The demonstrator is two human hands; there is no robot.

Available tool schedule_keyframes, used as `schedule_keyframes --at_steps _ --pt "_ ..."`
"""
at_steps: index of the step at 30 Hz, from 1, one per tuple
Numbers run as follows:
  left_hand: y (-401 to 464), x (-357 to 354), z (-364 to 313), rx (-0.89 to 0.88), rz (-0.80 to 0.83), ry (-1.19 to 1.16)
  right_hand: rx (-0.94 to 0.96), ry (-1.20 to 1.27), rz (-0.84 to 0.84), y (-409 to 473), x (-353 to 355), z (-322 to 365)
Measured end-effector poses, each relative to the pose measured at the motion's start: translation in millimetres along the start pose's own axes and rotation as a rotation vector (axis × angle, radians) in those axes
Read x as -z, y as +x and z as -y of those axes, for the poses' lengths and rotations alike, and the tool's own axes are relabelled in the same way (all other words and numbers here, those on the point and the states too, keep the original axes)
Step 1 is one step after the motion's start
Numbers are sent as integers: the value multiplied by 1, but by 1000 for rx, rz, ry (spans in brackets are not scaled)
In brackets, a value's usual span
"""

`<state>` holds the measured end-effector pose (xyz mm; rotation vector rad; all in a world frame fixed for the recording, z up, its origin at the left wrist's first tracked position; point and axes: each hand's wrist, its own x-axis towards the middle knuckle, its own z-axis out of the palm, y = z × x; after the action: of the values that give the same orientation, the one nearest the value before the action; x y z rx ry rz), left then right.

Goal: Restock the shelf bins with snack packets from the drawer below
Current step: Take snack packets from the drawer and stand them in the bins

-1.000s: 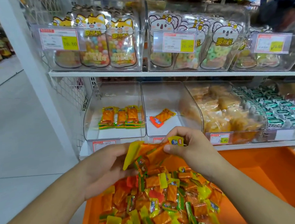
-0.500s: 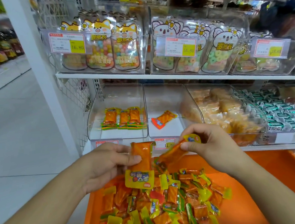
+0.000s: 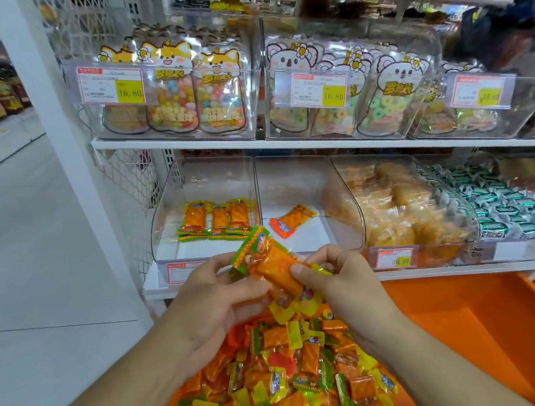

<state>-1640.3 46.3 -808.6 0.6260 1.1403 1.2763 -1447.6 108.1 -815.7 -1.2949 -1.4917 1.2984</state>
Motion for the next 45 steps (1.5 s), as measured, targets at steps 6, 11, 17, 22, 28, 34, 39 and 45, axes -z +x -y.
schedule_keyframes --at_steps 6,11,17,22,28,34,39,45 --pt "1 -2 4 -69 -90 -29 70 -130 18 -3 -10 2" --pt "2 -3 2 -104 -79 -99 -155 195 175 -8 -12 8" --pt "0 5 -2 -115 -72 74 -46 231 90 1 -2 5" --pt "-2 10 -17 -7 67 253 62 76 125 8 12 9" --pt "-5 16 -26 62 332 727 121 -44 360 1 21 22" --pt "-7 13 -13 -42 257 785 78 104 249 2 14 16" --pt "-7 11 -8 -109 184 712 4 249 277 2 11 12" --pt "-8 7 0 -150 221 741 -22 217 220 3 4 7"
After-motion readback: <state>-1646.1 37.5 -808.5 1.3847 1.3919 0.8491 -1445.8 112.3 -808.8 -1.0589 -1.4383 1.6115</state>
